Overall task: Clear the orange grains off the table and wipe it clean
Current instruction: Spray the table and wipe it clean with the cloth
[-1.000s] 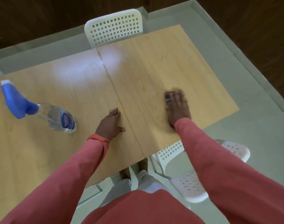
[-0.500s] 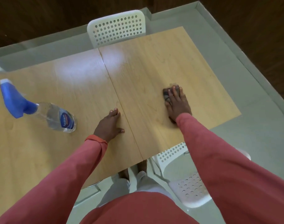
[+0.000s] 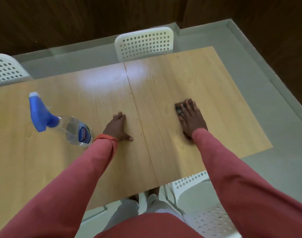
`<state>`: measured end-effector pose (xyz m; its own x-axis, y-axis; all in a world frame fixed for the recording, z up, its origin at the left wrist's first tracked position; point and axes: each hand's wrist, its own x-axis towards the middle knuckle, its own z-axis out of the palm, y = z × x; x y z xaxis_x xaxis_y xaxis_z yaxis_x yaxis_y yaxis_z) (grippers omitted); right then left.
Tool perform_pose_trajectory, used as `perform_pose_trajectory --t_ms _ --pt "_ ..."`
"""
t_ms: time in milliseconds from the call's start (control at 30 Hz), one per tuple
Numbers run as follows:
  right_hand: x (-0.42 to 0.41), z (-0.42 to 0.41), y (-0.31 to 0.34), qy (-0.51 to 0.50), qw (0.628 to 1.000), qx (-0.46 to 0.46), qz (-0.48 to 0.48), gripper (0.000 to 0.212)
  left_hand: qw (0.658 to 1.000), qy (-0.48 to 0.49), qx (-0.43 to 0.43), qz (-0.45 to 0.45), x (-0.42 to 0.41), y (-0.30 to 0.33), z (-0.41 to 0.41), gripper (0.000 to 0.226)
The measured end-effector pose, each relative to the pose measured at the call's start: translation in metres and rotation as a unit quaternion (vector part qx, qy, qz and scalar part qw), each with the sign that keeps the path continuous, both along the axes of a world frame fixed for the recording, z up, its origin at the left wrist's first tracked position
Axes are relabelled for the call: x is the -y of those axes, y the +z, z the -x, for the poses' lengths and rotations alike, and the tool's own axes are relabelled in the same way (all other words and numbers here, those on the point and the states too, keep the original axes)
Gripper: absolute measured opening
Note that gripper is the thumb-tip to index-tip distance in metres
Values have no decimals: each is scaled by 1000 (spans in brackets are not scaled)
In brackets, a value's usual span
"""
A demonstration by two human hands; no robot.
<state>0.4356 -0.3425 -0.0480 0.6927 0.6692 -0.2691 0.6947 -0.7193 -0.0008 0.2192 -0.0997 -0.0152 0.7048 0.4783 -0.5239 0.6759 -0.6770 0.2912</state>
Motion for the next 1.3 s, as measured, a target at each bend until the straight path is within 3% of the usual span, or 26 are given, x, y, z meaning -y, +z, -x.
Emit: perform_pose_trajectory --t_ms 100,167,233,333,400,467,633,700,800,967,1100,1200,1300 --pt "-71 -5 -4 18 1000 -11 -8 62 1000 2 2 -5 1 0 -1 123" --pt "-95 26 -6 108 994 -12 -31 61 1000 1 7 0 1 0 -1 123" --pt "-79 75 -8 226 973 -25 -42 60 1000 4 10 5 0 0 1 123" --pt "-7 99 -8 299 948 -91 -51 58 1000 9 17 2 -1 -1 2 125" --pt "32 73 -9 273 958 -73 -40 59 1000 12 22 2 -1 -2 2 124" --pt "39 31 -8 185 981 -44 -40 60 1000 18 24 8 0 -1 2 124" --pt "-66 -46 -3 -2 1000 -17 -21 62 999 25 24 8 -2 -4 1 125" --pt "-116 -54 -4 15 1000 -11 -13 62 999 31 27 9 -2 -6 1 124" --pt "-149 -12 -2 121 992 -13 -20 62 999 32 27 11 -2 -6 1 123" --pt "-58 60 0 277 956 -91 -32 59 999 32 29 11 -2 -2 1 122" --pt "-16 -4 0 163 984 -65 -43 63 999 36 23 13 0 -1 1 122" --pt "-68 -67 -2 61 998 -12 -12 63 999 33 20 9 0 -2 0 122" --pt "-148 -88 -1 60 998 3 -3 62 999 36 15 8 1 -5 -1 121"
